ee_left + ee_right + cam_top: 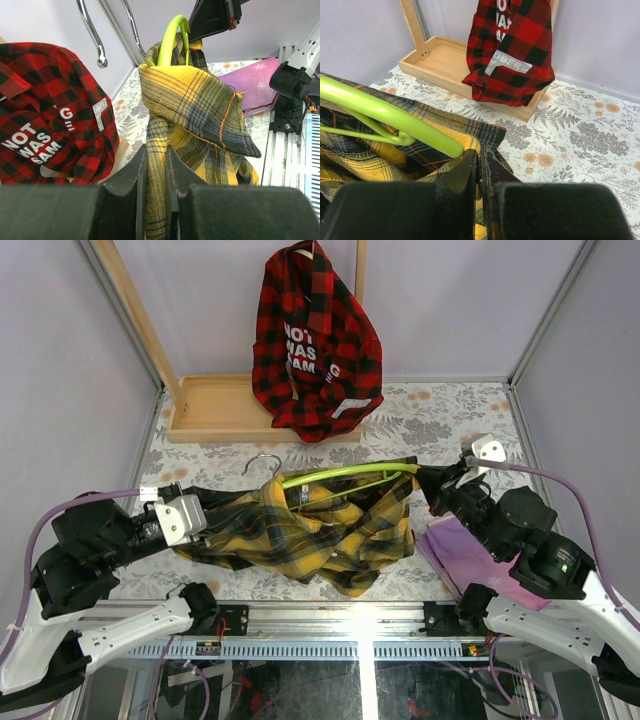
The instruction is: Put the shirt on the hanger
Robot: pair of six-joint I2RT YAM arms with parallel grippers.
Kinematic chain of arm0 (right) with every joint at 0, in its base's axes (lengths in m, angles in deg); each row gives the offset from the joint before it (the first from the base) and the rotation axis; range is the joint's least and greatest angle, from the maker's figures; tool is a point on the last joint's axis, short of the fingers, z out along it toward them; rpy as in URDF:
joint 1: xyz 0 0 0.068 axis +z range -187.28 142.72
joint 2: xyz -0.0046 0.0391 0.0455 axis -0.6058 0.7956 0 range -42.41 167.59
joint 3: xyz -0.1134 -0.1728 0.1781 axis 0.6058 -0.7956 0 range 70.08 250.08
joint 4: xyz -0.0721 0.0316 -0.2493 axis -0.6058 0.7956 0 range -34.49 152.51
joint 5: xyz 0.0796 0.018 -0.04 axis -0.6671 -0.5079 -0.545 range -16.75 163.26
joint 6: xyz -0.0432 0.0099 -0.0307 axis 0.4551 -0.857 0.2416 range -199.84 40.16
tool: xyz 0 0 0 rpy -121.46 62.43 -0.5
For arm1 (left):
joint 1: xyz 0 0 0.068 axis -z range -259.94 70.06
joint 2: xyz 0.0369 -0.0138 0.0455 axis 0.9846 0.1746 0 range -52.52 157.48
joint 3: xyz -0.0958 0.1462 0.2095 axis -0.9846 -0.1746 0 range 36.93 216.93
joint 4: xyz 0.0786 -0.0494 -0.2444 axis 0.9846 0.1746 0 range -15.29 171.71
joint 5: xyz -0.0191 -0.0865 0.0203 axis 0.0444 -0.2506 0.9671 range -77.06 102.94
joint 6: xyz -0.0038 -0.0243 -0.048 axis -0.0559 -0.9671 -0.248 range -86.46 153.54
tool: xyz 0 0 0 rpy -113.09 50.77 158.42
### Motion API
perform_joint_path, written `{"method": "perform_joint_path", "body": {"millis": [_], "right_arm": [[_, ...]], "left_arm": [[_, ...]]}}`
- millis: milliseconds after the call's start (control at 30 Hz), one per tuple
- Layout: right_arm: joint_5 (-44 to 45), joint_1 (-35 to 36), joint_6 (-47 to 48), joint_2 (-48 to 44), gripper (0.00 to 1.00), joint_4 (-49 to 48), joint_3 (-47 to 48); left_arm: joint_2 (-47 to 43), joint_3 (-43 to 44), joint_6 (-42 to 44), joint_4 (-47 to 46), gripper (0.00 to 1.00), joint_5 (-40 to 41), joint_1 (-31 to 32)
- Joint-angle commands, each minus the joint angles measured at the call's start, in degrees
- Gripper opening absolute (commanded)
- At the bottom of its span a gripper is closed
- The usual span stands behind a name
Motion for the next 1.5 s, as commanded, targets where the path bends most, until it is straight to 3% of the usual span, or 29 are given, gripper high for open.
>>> {"method": "perform_joint_path", "body": {"millis": [0, 167, 433, 567, 933, 1167, 1467], "right_arm": [[32.2, -3.6, 5.2, -1.5, 0.0, 12.3, 0.5], [31.3, -3.6, 7.0, -5.1, 0.0, 11.2, -0.4], [18.3, -3.6, 8.2, -13.6, 0.1, 11.7, 3.1], [14.1, -3.6, 7.3, -14.5, 0.0, 14.2, 6.1], [5.4, -3.6, 1.0, -4.6, 0.0, 23.9, 13.0], [8.3, -3.6, -0.4, 3.0, 0.0, 28.3, 18.6], [3.8, -3.6, -6.6, 9.8, 0.01, 25.3, 26.3]], "left_arm": [[-8.6, 7.4, 0.7, -6.2, 0.0, 2.8, 0.3], [-8.7, 8.9, 0.6, -4.3, 0.0, 3.0, 0.3], [-5.8, 8.7, 1.5, -1.9, 0.0, 3.7, 0.4], [-4.4, 8.4, 2.0, -2.6, 0.0, 4.9, 0.4], [-0.1, 6.8, 7.3, -7.2, 0.0, 15.9, 0.4], [5.0, 6.5, 17.5, -6.2, 0.0, 22.2, 0.3], [11.6, 7.6, 21.4, -6.2, 0.0, 21.8, 0.3]]}}
